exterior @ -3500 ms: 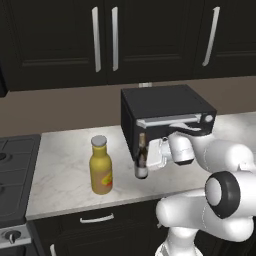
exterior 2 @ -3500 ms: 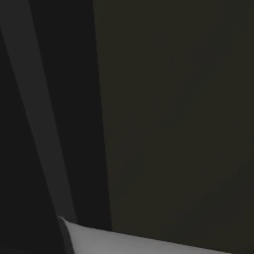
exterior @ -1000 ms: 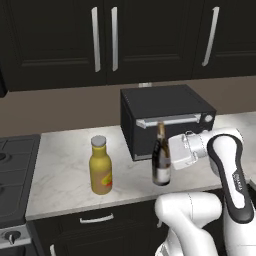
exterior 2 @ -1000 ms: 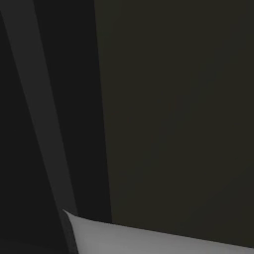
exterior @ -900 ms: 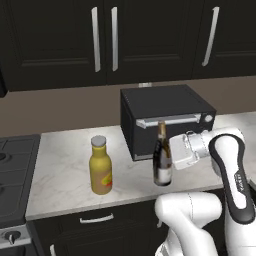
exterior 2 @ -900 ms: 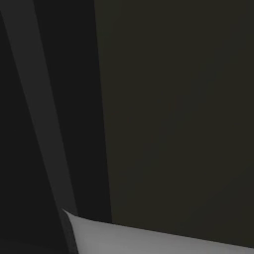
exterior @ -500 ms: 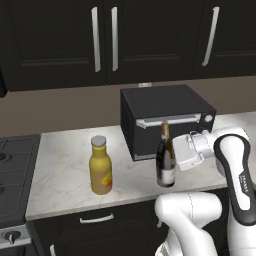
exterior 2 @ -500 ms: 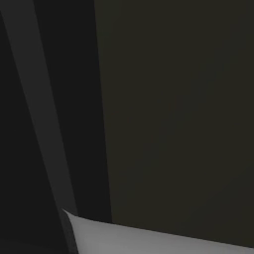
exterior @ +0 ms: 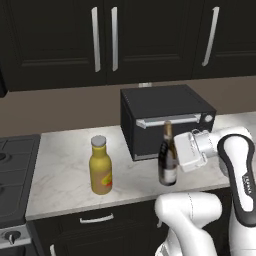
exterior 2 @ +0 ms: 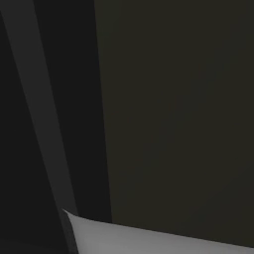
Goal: There is a wine glass and glass cup on the dining counter. Place the wine bottle next to the wine glass and the juice bottle next to the glass cup.
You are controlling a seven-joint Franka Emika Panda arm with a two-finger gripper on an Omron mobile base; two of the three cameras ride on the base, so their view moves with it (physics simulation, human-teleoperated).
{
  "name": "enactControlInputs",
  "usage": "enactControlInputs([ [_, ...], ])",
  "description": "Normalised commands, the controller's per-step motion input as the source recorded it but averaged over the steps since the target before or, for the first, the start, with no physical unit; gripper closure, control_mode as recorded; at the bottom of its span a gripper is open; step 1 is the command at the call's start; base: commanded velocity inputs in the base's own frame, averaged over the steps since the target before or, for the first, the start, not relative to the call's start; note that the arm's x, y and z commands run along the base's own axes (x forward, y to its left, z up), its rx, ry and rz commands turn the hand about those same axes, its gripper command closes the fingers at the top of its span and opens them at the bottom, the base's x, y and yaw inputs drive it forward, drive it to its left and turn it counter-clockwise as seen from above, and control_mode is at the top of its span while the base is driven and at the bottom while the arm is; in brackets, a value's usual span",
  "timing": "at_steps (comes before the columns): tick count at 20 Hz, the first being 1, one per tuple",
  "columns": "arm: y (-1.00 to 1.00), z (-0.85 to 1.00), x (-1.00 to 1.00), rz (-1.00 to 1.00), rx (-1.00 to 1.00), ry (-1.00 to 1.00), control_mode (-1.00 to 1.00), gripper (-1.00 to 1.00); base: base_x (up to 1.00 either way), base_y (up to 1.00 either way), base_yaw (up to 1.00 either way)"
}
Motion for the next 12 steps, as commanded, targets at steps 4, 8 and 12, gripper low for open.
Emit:
enactControlInputs([
  [4, 0.0, 0.0, -0.14, 0.0, 0.0, -0.1, -1.0, 1.0, 0.0, 0.0, 0.0],
  [8, 0.0, 0.0, -0.15, 0.0, 0.0, -0.09, -1.0, 1.0, 0.0, 0.0, 0.0],
  [12, 0.0, 0.0, -0.15, 0.0, 0.0, -0.09, -1.0, 1.0, 0.0, 0.0, 0.0],
])
